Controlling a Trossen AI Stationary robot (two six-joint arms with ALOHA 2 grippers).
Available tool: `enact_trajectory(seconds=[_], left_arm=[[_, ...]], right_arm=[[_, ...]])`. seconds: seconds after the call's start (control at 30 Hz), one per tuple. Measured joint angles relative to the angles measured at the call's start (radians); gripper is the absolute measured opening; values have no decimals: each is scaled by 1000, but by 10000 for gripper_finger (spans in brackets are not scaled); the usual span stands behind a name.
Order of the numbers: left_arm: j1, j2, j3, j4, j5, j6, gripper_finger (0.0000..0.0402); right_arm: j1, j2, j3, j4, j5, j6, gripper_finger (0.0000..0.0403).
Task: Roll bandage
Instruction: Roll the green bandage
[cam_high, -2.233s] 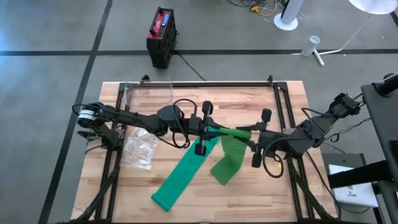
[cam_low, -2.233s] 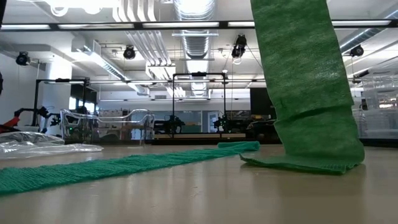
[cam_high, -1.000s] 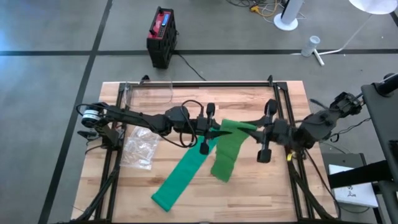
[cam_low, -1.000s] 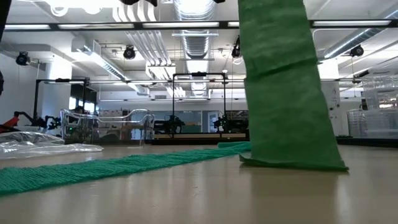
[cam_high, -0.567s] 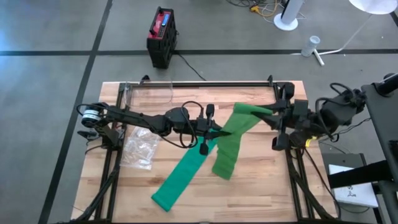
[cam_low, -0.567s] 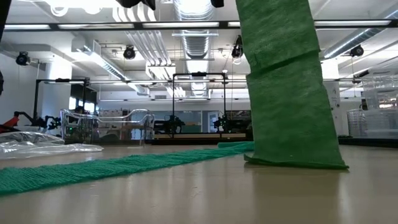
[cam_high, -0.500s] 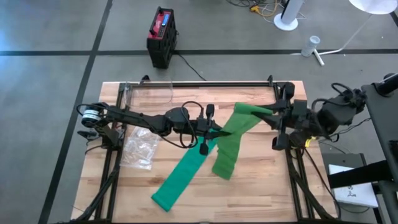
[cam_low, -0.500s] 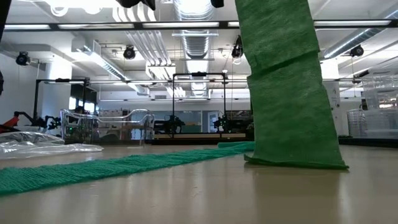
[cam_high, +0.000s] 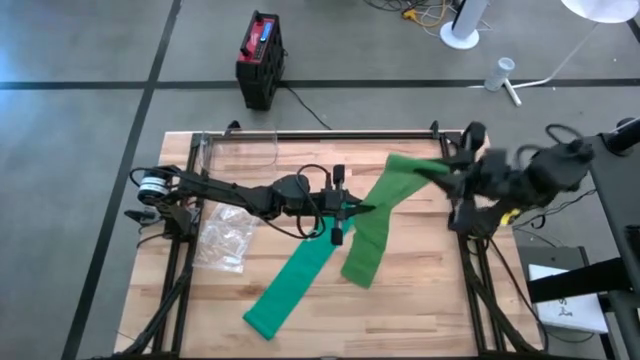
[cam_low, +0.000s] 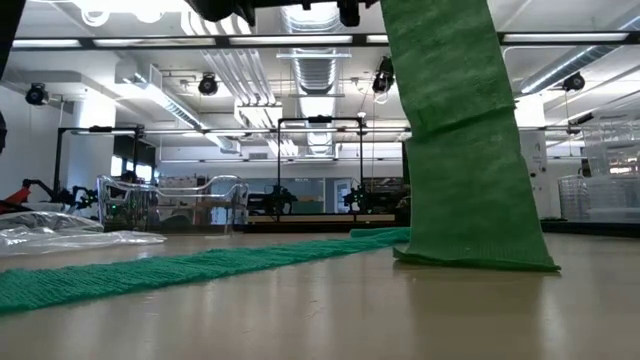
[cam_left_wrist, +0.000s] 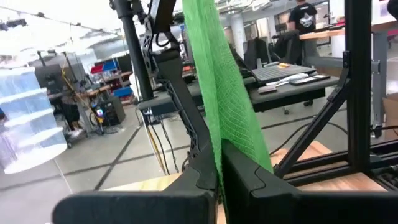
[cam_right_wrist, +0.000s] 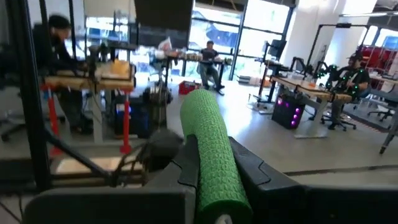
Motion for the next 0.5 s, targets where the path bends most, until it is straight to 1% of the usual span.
enact_trajectory(seconds=[0.13,0.23,0.33,0.5], left_arm=[[-3,-3,34,-9,0,29,6],[-3,-4,68,-53,0,50,28],[-3,-4,86,-85,-8,61,64],[6,-5,89,-101,-9,71,137]], right_arm=[[0,18,-50,49,16,-29,35],[0,34,-52,50,61,-68,35],[0,36,-51,66,68,-93,35],[1,30,-10,66,67,-116,35]])
